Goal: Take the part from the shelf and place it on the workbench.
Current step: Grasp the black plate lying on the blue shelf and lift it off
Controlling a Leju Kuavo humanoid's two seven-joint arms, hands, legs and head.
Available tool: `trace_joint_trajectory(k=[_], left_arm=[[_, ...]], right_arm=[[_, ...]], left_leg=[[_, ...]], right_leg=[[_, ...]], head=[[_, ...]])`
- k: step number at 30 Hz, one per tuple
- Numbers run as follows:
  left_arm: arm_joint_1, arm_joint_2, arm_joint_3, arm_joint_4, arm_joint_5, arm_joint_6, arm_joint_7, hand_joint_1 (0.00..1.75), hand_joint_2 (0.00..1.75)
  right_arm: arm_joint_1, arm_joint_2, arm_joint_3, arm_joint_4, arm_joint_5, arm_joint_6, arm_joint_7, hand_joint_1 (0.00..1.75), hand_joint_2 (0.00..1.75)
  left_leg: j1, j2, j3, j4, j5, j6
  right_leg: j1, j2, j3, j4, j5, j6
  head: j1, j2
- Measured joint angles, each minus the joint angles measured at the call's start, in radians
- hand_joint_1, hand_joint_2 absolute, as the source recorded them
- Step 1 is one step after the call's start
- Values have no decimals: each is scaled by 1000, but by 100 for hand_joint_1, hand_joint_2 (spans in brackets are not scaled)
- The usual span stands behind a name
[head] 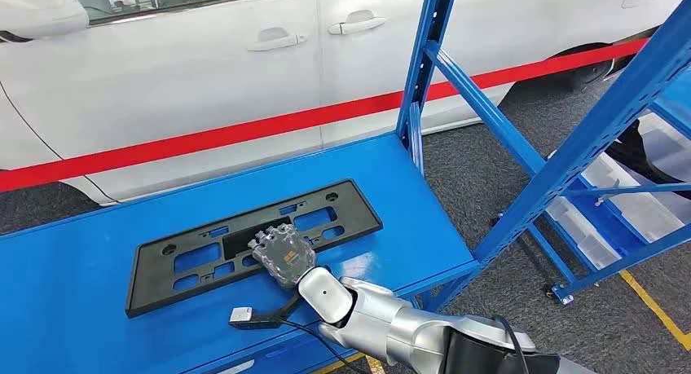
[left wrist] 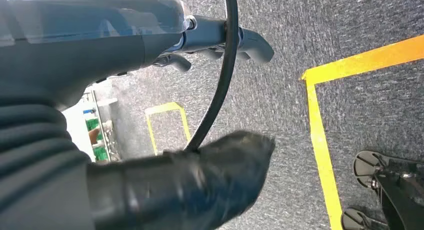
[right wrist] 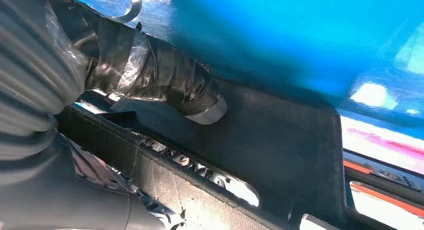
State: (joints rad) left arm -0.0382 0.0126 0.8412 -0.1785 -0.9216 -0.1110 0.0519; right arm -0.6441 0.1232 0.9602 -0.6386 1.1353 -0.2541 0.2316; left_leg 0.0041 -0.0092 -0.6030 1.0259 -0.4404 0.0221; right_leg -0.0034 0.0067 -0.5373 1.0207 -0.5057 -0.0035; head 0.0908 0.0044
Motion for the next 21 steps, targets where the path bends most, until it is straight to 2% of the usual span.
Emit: trace_joint_trajectory(k=[15,21], left_arm=[[0,0,7,0,0,13,-6,0,175],[1,0,23,0,-1,35,26,0,175]], right_arm=[[23,0,-26,-12,24,-27,-16,175,175],[112,-37,-44,-152,64,-109,-79,175,175]], left_leg=[[0,0,1,0,0,0],[-1,0,0,1,-2,0]], right_leg=[[0,0,0,0,0,0],[-1,1,1,-1,0,0]], head=[[0,0],[0,0]])
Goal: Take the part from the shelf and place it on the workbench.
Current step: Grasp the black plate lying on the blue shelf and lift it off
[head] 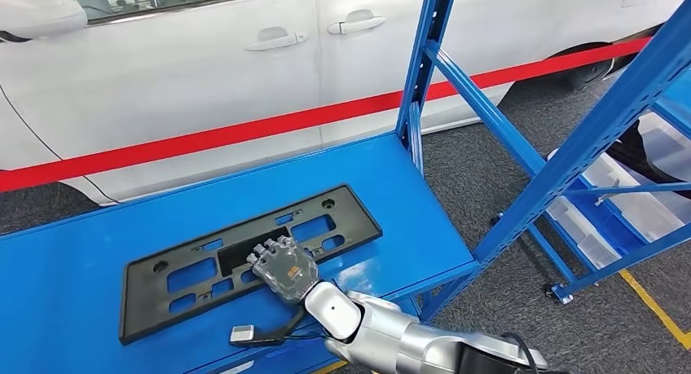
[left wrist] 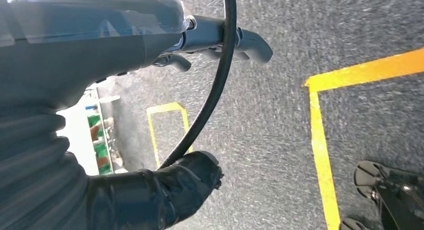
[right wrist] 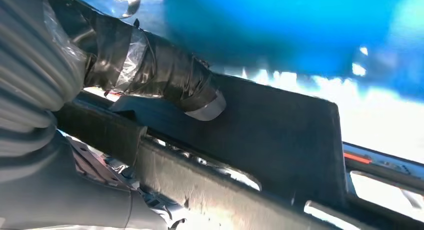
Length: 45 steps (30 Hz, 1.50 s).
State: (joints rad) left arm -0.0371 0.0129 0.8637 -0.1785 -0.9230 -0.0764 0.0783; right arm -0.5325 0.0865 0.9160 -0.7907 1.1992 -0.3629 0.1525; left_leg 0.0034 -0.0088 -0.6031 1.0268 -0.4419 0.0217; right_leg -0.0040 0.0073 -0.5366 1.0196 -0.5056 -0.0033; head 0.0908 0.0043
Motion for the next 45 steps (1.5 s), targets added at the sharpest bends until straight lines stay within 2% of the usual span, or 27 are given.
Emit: trace_joint_trajectory(k=[7,10,12,14,16,17,18,19,20,21,23,24,27,28,29,32,33,34,35,37,38,39,40,42,43,44,45], left_arm=[[1,0,29,0,10,8,8,0,175],[2,0,40,0,10,11,13,0,175],[2,0,45,0,10,12,14,0,175],[1,0,48,0,9,13,15,0,175],[1,0,50,0,6,13,15,0,175],[1,0,51,0,5,13,15,0,175],[1,0,51,0,3,13,14,0,175],[1,0,51,0,1,13,13,0,175],[1,-1,51,0,-1,13,10,0,175],[0,-1,51,0,-3,13,6,0,175],[0,-2,51,0,-9,13,-3,0,175],[0,-2,51,0,-11,13,-7,0,175],[0,-3,52,0,-14,13,-15,0,175],[0,-3,52,0,-15,13,-16,0,175],[0,-4,52,0,-16,13,-16,0,175],[-2,-4,52,0,-21,13,-16,0,175],[-2,-4,51,0,-22,13,-15,0,175],[-2,-4,51,0,-24,14,-15,0,175],[-2,-4,51,0,-27,15,-14,0,175],[-4,-4,51,0,-31,19,-12,0,175],[-6,-4,51,0,-32,22,-11,0,175],[-7,-4,51,0,-32,23,-10,0,175],[-8,-5,51,0,-33,24,-8,0,175],[-9,-7,51,0,-33,25,-6,0,175],[-9,-7,51,0,-33,25,-5,0,175],[-10,-8,51,0,-33,25,-4,0,175],[-10,-9,51,0,-33,25,-4,0,175]], right_arm=[[125,-58,-1,-324,104,-42,-17,175,175],[157,-94,2,-463,126,-38,-25,175,175],[170,-115,4,-543,136,-36,-31,175,175],[178,-134,6,-607,145,-36,-35,175,175],[188,-155,9,-662,153,-38,-38,175,175],[194,-167,11,-686,158,-39,-40,175,175],[200,-178,14,-710,163,-41,-41,175,175],[205,-188,17,-732,170,-42,-42,175,175],[208,-199,20,-756,178,-43,-43,175,175],[209,-207,21,-777,184,-45,-42,175,175],[209,-223,22,-814,191,-48,-40,175,175],[209,-229,22,-829,193,-49,-38,175,175],[207,-245,22,-860,197,-51,-35,175,175],[207,-248,22,-867,198,-51,-35,175,175],[206,-251,22,-873,198,-52,-35,175,175],[206,-260,22,-886,186,-55,-36,175,175],[205,-263,22,-888,179,-56,-37,175,175],[205,-265,22,-890,172,-57,-39,175,175],[205,-267,22,-891,166,-59,-41,175,175],[204,-271,21,-896,161,-61,-43,175,175],[203,-272,21,-898,159,-62,-43,175,175],[202,-273,21,-900,157,-63,-44,175,175],[202,-275,21,-902,155,-65,-44,175,175],[202,-278,21,-905,151,-68,-44,175,175],[202,-279,21,-906,149,-69,-44,175,175],[202,-281,21,-906,149,-70,-44,175,175],[202,-282,21,-907,148,-70,-44,175,175]], left_leg=[[-4,-1,-1,2,-4,3],[-7,0,-2,4,-7,7],[-3,1,1,-3,-2,13],[4,4,5,-11,5,20],[5,5,4,-10,7,23],[5,6,2,-9,7,24],[5,6,0,-8,7,23],[5,6,-1,-6,7,23],[5,5,-2,-4,7,23],[5,5,-3,-2,8,21],[4,4,-3,-1,11,12],[3,3,-4,-1,14,5],[5,2,-9,-2,23,-18],[6,2,-14,8,9,-24],[7,3,-24,33,-20,-29],[10,4,-71,199,-149,-39],[10,4,-77,245,-167,-41],[11,4,-69,262,-162,-42],[11,4,-43,242,-139,-42],[11,4,47,122,-97,-40],[9,3,90,58,-91,-36],[7,2,116,12,-94,-32],[4,1,126,-12,-100,-27],[4,3,118,-19,-89,-13],[6,5,112,-20,-81,-4],[8,9,104,-23,-70,6],[10,12,94,-24,-59,14]], right_leg=[[-6,0,-1,-1,-2,3],[-8,0,0,-3,-2,8],[-7,0,2,2,-9,14],[-7,-1,-17,54,-52,18],[-9,-2,-69,175,-124,19],[-10,-2,-95,232,-148,20],[-10,-2,-108,265,-152,20],[-10,-2,-105,259,-136,18],[-10,-2,-83,218,-104,16],[-10,-2,-47,150,-68,12],[-4,-1,9,40,-21,3],[-1,-1,18,15,-14,0],[1,-2,9,3,2,-15],[-1,-3,4,-1,11,-23],[-3,-5,-3,-5,20,-31],[-3,-8,-36,-4,44,-42],[-3,-9,-49,-1,52,-41],[-2,-9,-63,3,59,-40],[-2,-9,-76,8,66,-38],[-2,-9,-99,20,76,-32],[-1,-9,-107,25,81,-27],[0,-9,-112,29,87,-22],[2,-9,-115,30,94,-16],[2,-8,-118,28,107,-5],[2,-7,-123,33,97,0],[1,-5,-132,53,71,5],[-1,-5,-145,95,26,8]], head=[[0,0],[0,0],[0,0],[0,0],[0,0],[0,0],[0,0],[0,0],[0,0],[0,0],[0,0],[0,0],[0,0],[0,0],[0,0],[0,0],[0,0],[0,0],[0,0],[0,0],[0,0],[0,0],[0,0],[0,0],[0,0],[0,0],[1,0]])
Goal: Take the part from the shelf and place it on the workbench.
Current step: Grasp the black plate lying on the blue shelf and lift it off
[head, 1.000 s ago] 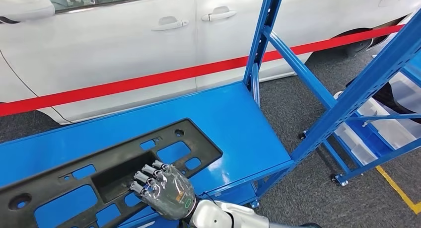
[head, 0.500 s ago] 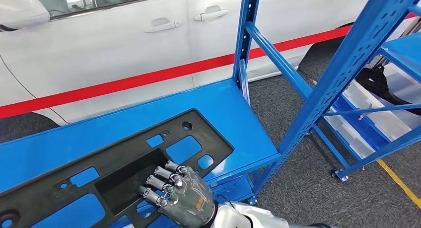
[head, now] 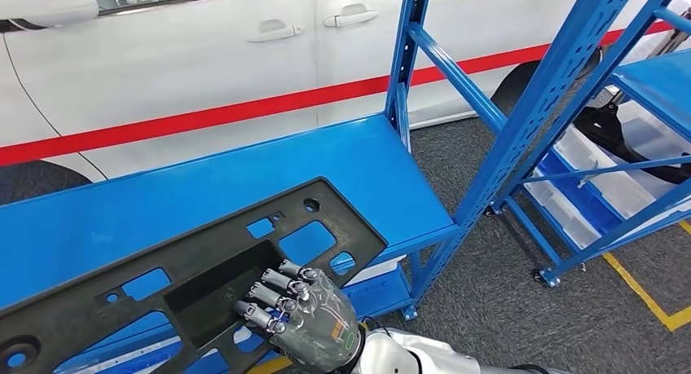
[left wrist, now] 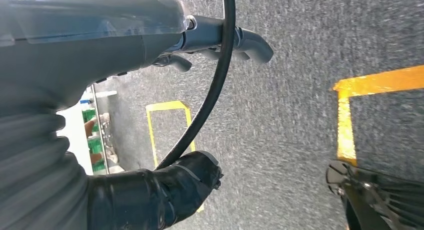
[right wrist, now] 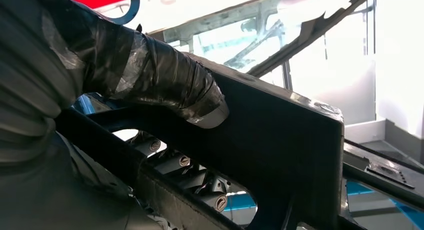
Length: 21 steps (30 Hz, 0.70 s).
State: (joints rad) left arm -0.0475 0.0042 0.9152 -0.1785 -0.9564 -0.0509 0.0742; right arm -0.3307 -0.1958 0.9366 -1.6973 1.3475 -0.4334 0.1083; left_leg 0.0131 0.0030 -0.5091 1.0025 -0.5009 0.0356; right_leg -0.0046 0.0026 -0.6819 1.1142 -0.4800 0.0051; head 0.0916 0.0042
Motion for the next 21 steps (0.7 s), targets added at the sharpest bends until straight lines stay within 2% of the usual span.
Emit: trace_joint_trajectory(k=[2,3,4,5,6,7,8,9,10,12,13,14,15,17,18,19,20,21], left_arm=[[0,0,0,0,0,0,0,0,175],[0,-1,0,0,0,0,0,0,175],[0,-1,0,0,0,0,1,0,175],[0,-1,0,0,0,0,1,0,175],[0,-1,0,0,0,0,1,0,175],[0,-2,0,0,0,0,1,0,175],[-1,-4,0,0,0,0,1,0,175],[-1,-6,0,0,0,0,1,0,175],[0,-7,0,0,0,0,1,0,175],[1,-8,0,0,-4,2,2,0,175],[1,-8,0,0,-6,3,2,0,175],[1,-9,0,0,-10,4,3,0,175],[1,-9,0,0,-14,5,4,0,175],[1,-10,-1,0,-25,8,4,0,175],[1,-10,-2,0,-30,9,3,0,175],[1,-10,-3,0,-34,10,1,0,175],[1,-10,-5,0,-38,10,-1,0,175],[1,-10,-6,0,-43,11,-2,0,175]], right_arm=[[0,-2,0,0,0,-1,0,175,175],[0,-2,0,0,0,-1,0,175,175],[0,-3,0,0,0,-1,0,175,175],[0,-3,0,-1,0,-1,0,175,175],[0,-3,0,-1,0,-1,0,175,175],[-1,-3,0,-3,0,-1,0,175,175],[-2,-4,0,-4,0,-1,0,175,175],[-3,-4,0,-5,0,-1,0,175,175],[-4,-5,0,-6,0,-1,0,175,175],[-5,-6,0,-8,-1,-2,-1,175,175],[-5,-7,0,-9,-2,-2,-1,175,175],[-5,-7,0,-9,-2,-3,-1,175,175],[-5,-8,0,-10,-3,-4,-1,175,175],[-1,-9,-1,-14,-3,-6,0,175,175],[3,-11,-1,-16,-2,-6,2,175,175],[9,-14,-3,-19,-2,-8,5,175,175],[16,-20,-6,-24,-2,-9,8,175,175],[25,-28,-11,-32,-2,-13,10,175,175]], left_leg=[[-2,4,-25,3,20,8],[-3,5,-40,5,29,8],[-4,6,-55,9,37,8],[-5,6,-69,13,45,6],[-7,6,-81,17,52,5],[-8,6,-91,20,59,3],[-10,5,-97,22,65,0],[-11,5,-101,21,72,-5],[-10,5,-102,19,80,-11],[-8,5,-105,14,94,-25],[-7,4,-109,16,90,-31],[-6,3,-116,29,69,-36],[-5,2,-126,59,30,-41],[-1,1,-153,166,-69,-49],[0,1,-162,224,-98,-53],[2,1,-163,264,-103,-57],[4,1,-151,276,-84,-60],[6,1,-124,257,-53,-63]], right_leg=[[-2,0,-30,121,-95,6],[-3,0,-38,176,-117,8],[-2,0,-33,202,-115,8],[-2,0,-11,195,-96,6],[-1,0,28,153,-70,1],[2,0,82,83,-54,-8],[5,0,134,6,-48,-16],[8,-1,172,-52,-48,-22],[12,-1,194,-90,-53,-26],[12,-3,192,-108,-40,-30],[10,-5,187,-115,-29,-35],[6,-8,178,-122,-17,-42],[2,-10,168,-127,-3,-48],[2,-12,141,-127,19,-53],[2,-13,125,-124,29,-52],[2,-13,109,-121,39,-50],[1,-14,93,-115,48,-47],[-1,-15,76,-108,56,-43]], head=[[0,0],[0,0],[0,0],[0,0],[0,0],[0,0],[0,0],[0,0],[0,0],[0,0],[0,0],[0,0],[-1,0],[-1,0],[-1,0],[-1,0],[-1,0],[-1,0]])
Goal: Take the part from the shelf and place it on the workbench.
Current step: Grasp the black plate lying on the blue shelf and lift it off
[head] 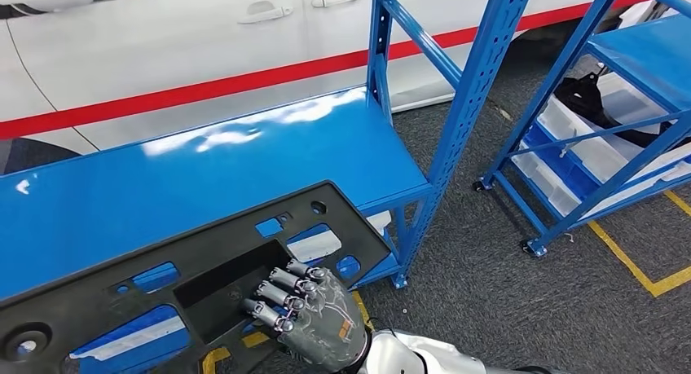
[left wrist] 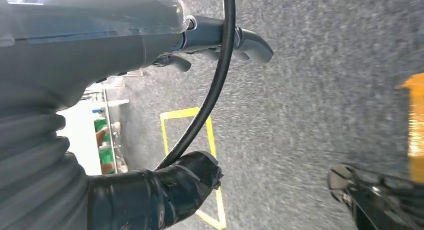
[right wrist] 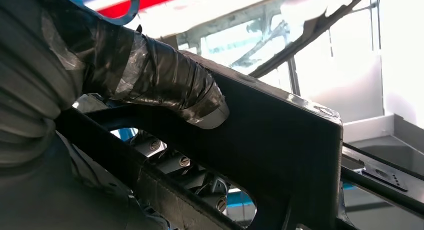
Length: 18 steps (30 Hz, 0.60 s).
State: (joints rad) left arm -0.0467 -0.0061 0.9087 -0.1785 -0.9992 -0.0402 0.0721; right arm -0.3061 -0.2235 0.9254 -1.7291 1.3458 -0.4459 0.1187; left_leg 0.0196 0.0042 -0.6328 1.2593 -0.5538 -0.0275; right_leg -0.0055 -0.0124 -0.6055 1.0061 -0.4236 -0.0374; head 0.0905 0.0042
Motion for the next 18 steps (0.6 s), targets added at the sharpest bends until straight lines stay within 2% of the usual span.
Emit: trace_joint_trajectory(k=[1,2,3,4,5,7,8,9,11,12,13,14,15,16,17,18], left_arm=[[0,0,-2,0,-4,1,-1,0,175],[-1,0,-3,0,-7,1,-2,0,175],[-1,0,-4,0,-9,2,-3,0,175],[-2,-1,-5,0,-9,2,-2,0,175],[-2,-1,-5,0,-9,2,0,0,175],[-3,-2,-5,0,-7,0,7,0,175],[-4,-3,-5,0,-6,0,9,0,175],[-6,-4,-5,0,-5,-1,11,0,175],[-8,-5,-4,0,-1,-2,15,0,175],[-8,-6,-4,0,0,-2,16,0,175],[-8,-7,-4,0,2,-2,18,0,175],[-8,-8,-3,0,4,-2,19,0,175],[-8,-9,-3,0,4,-2,20,0,175],[-8,-10,-2,0,5,-2,20,0,175],[-8,-11,-2,0,5,-1,20,0,175],[-8,-13,-2,0,6,-1,20,0,175]], right_arm=[[10,-11,-7,-10,0,-5,2,175,175],[20,-22,-15,-21,0,-11,3,175,175],[29,-33,-23,-31,-1,-16,4,175,175],[37,-42,-30,-40,-4,-19,3,175,175],[42,-48,-36,-46,-10,-19,0,175,175],[45,-55,-42,-50,-28,-15,-9,175,175],[44,-56,-43,-50,-38,-10,-14,175,175],[42,-56,-43,-50,-46,-5,-18,175,175],[35,-56,-42,-49,-57,7,-24,175,175],[32,-55,-41,-48,-61,12,-25,175,175],[28,-55,-39,-47,-65,16,-26,175,175],[25,-54,-37,-46,-68,20,-25,175,175],[21,-52,-35,-45,-72,24,-25,175,175],[17,-50,-33,-45,-75,28,-25,175,175],[11,-48,-30,-45,-77,31,-24,175,175],[4,-46,-28,-45,-80,34,-23,175,175]], left_leg=[[3,0,44,-52,26,-2],[4,-1,95,-120,33,-4],[3,-2,138,-183,27,-1],[2,-4,165,-229,13,4],[-2,-5,173,-249,3,11],[-2,-2,160,-253,13,31],[-2,2,152,-253,23,42],[-1,7,140,-255,35,52],[-2,17,114,-254,59,65],[-3,23,99,-252,71,67],[-4,29,84,-249,82,67],[-4,36,67,-245,92,66],[-5,43,50,-241,100,64],[-5,50,36,-235,107,61],[-6,57,25,-231,114,57],[-7,64,18,-228,119,52]], right_leg=[[-1,-1,-16,10,7,5],[-1,0,-32,21,13,10],[0,0,-44,31,18,16],[1,0,-52,38,24,22],[2,0,-56,41,31,28],[0,1,-60,41,42,40],[-2,3,-66,52,24,46],[-5,5,-76,79,-12,50],[-8,8,-104,185,-118,58],[-8,8,-114,245,-153,62],[-9,8,-116,292,-165,65],[-10,8,-105,311,-153,66],[-10,6,-77,296,-126,66],[-10,-1,-32,247,-99,64],[-8,-16,22,177,-91,61],[-4,-30,70,107,-94,55]], head=[[0,0],[0,0],[0,0],[0,0],[0,0],[1,0],[1,0],[1,0],[1,0],[1,0],[1,0],[1,0],[0,0],[1,0],[0,0],[0,0]])
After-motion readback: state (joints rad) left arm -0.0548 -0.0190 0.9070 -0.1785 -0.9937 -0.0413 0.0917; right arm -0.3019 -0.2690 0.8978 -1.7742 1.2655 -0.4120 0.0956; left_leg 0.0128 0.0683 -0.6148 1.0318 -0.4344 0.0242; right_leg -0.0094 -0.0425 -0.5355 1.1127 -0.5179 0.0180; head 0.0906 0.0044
